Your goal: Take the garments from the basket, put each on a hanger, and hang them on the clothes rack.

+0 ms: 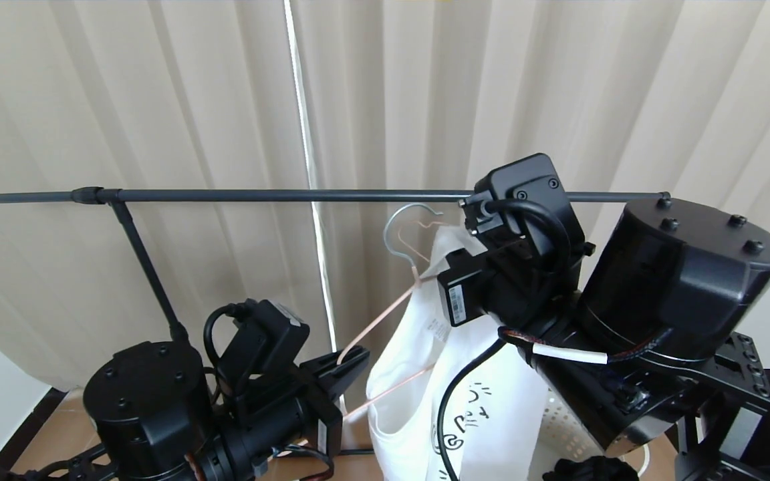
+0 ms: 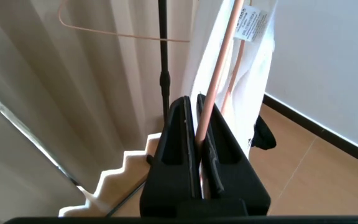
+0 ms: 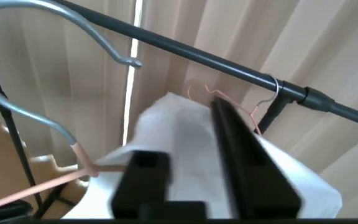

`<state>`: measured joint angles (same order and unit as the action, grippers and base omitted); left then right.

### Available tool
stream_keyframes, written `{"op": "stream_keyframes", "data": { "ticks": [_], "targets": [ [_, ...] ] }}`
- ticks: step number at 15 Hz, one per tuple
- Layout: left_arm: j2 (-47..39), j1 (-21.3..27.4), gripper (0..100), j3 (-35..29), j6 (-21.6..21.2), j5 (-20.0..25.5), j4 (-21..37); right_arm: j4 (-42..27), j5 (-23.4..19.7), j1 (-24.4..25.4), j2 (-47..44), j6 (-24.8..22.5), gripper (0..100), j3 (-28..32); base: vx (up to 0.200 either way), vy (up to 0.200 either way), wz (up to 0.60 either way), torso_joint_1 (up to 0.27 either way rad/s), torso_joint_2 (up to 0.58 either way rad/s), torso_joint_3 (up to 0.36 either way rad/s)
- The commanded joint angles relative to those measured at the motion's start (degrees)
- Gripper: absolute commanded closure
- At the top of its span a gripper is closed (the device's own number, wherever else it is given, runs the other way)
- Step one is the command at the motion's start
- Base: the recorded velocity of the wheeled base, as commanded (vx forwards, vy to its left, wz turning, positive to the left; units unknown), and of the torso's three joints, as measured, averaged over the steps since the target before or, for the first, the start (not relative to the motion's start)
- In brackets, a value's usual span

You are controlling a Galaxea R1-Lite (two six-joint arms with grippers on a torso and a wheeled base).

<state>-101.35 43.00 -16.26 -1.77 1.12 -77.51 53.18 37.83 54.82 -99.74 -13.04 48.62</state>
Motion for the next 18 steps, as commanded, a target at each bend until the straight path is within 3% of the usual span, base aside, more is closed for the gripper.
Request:
{"op": "stream_keyframes", "data": {
  "ticks": [1,7,10,13,18],
  "targets": [
    [0.0,-0.1,100,0.7,-0.1,0.0,-0.5,0.3,0.1,0.0,-0.6,-0.1,0,0.0,0.0,0.0,0.0,0.0,0.0,0.0],
    [-0.2,-2.6,100,4.6,-2.3,0.0,-7.6,0.4,0.1,-0.5,3.2,-0.1,0,0.3,0.0,0.0,0.0,0.0,0.0,0.0],
    [-0.4,-2.8,100,3.9,-2.5,0.3,-8.9,0.4,0.0,-0.5,3.9,-0.1,0,1.1,0.0,0.0,0.0,0.0,0.0,0.0],
    [-3.1,-2.8,100,3.9,-6.7,-0.1,-10.3,0.4,0.0,-0.4,3.2,-0.1,0,1.3,0.0,0.0,0.0,0.0,0.0,0.0],
    [-5.1,-4.1,100,3.8,-7.1,-0.6,-12.5,0.4,0.0,-0.2,2.1,-0.1,0,1.1,0.0,0.0,0.0,0.0,0.0,0.0]
  ]
}}
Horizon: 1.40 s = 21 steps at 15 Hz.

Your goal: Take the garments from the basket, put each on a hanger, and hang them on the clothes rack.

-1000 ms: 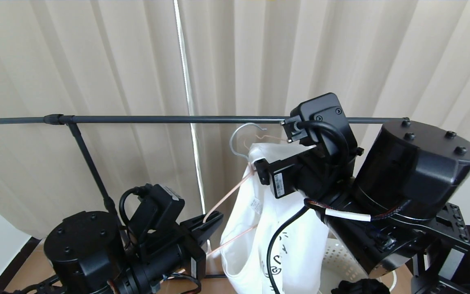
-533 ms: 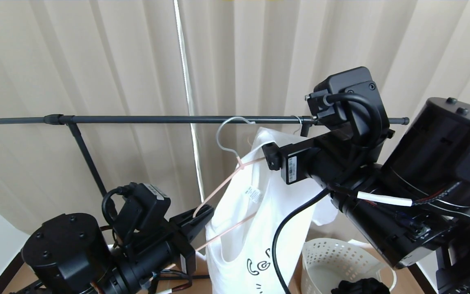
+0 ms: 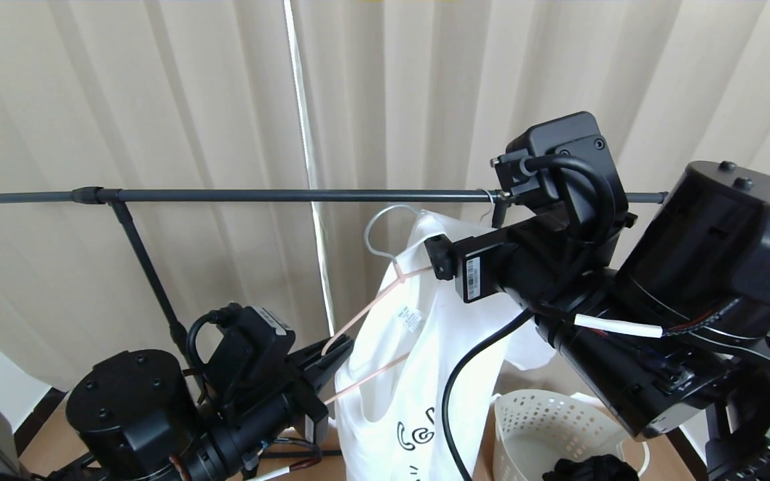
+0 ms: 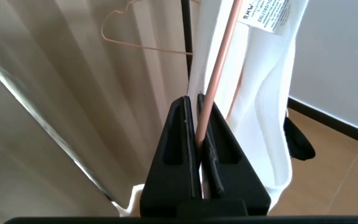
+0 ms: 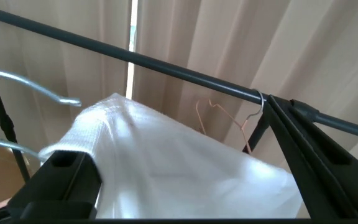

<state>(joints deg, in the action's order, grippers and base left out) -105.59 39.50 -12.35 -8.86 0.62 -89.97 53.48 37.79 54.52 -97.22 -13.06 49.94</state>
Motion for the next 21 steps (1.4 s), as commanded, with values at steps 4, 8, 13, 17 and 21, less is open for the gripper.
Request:
{"op": "stream_keyframes", "data": {
  "ticks": [4,8,13,17,21],
  "targets": [
    [-0.7,-1.5,100,-1.1,0.4,-0.2,0.0,0.0,-0.1,0.0,-1.2,0.0,0,-0.5,0.0,0.0,0.0,0.0,0.0,0.0],
    [-0.6,-1.4,100,-1.1,0.5,-0.2,0.0,0.0,-0.1,0.0,-2.5,0.0,0,-0.5,0.0,0.0,0.0,0.0,0.0,0.0],
    [-0.9,-1.4,100,-1.0,0.6,-0.2,0.0,0.0,-0.2,-0.6,-3.2,0.0,0,-0.4,0.0,0.0,0.0,0.0,0.0,0.0],
    [-0.7,-1.4,100,-0.9,0.7,-0.3,0.0,0.6,-0.3,-2.7,-4.6,0.0,0,0.0,0.0,0.0,0.0,0.0,0.0,0.0],
    [-0.7,-1.5,100,-1.3,1.0,-0.3,0.0,0.8,-0.3,-2.9,-5.5,0.0,0,0.0,0.0,0.0,0.0,0.0,0.0,0.0]
  ]
}}
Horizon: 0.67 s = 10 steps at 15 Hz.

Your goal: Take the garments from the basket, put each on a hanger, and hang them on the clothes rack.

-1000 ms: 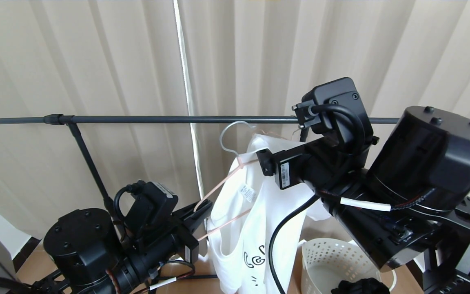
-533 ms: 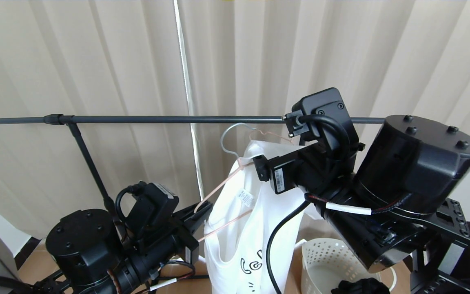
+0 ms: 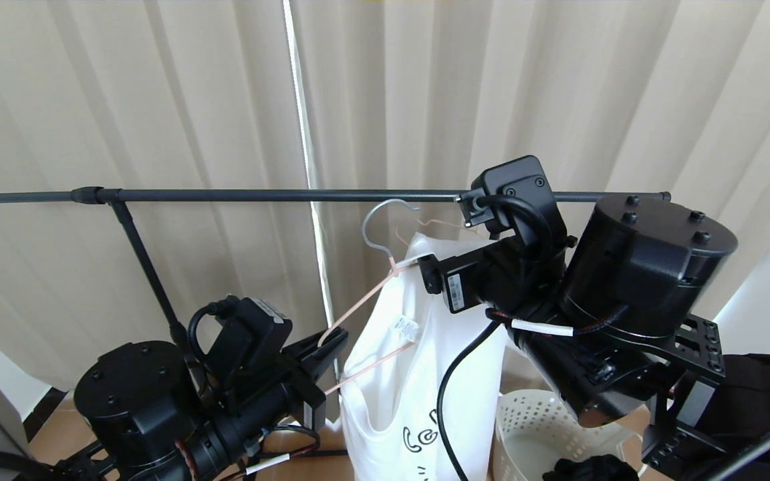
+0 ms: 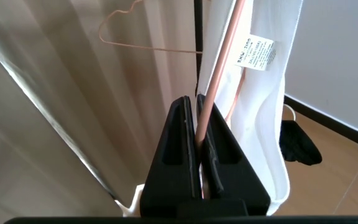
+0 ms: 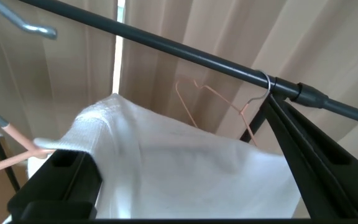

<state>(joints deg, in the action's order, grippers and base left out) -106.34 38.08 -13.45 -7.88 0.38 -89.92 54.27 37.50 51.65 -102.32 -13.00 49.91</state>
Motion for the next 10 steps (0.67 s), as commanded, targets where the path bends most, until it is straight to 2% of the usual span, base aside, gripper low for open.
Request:
{"op": "stream_keyframes", "data": {
  "ticks": [1,10],
  "targets": [
    [0.1,-0.4,100,-0.4,0.6,0.0,-0.1,0.0,0.0,0.0,-0.4,0.0,0,-0.1,0.0,0.0,0.0,0.0,0.0,0.0],
    [-0.3,-2.5,100,-1.5,1.5,0.0,-0.1,0.1,0.3,0.8,0.5,0.0,0,-0.2,0.0,0.0,0.0,0.0,0.0,0.0]
  ]
}}
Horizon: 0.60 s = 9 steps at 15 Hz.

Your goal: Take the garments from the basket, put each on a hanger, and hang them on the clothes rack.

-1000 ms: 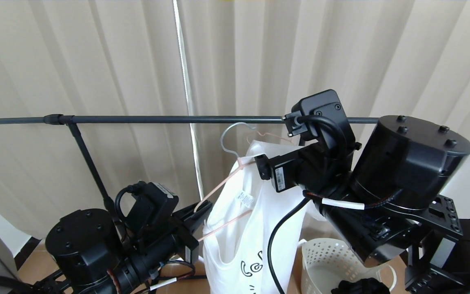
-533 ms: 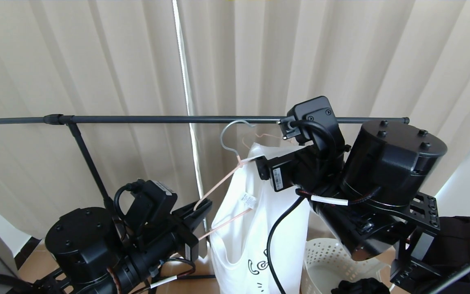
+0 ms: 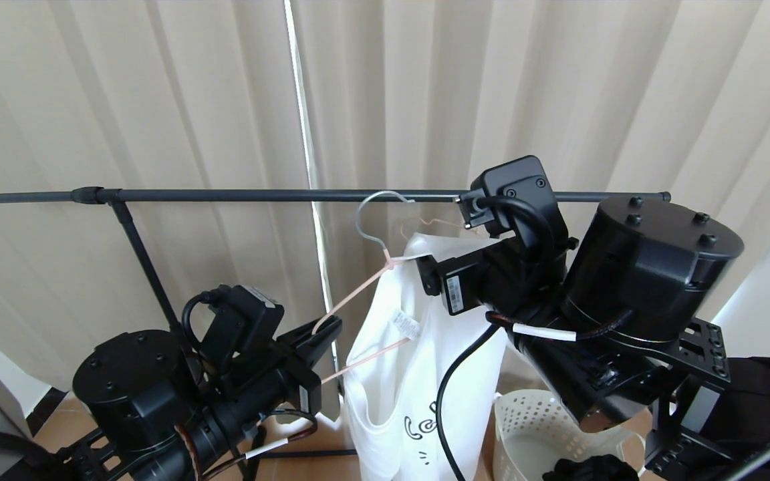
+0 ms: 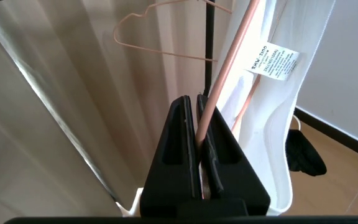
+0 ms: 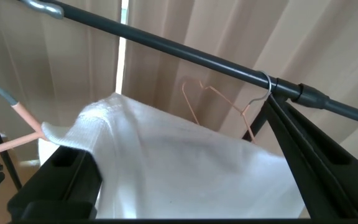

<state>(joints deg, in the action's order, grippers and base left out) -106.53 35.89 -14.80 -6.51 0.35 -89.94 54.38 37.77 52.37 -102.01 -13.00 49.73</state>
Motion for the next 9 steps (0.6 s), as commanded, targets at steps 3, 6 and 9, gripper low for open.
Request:
{"op": "stream_keyframes", "data": {
  "ticks": [3,6,9],
  "targets": [
    [-0.5,-0.4,100,-0.2,0.2,0.0,-0.1,0.0,0.0,0.2,0.7,0.0,0,0.1,0.0,0.0,0.0,0.0,0.0,0.0],
    [-1.0,-0.5,100,-0.8,0.3,-0.1,-0.1,0.0,0.0,0.2,0.8,0.0,0,0.0,0.0,0.0,0.0,0.0,0.0,0.0],
    [-0.9,-0.6,100,-1.7,0.4,-1.8,-0.1,0.0,0.0,0.7,0.8,0.0,0,-0.1,0.0,0.0,0.0,0.0,0.0,0.0]
  ]
}}
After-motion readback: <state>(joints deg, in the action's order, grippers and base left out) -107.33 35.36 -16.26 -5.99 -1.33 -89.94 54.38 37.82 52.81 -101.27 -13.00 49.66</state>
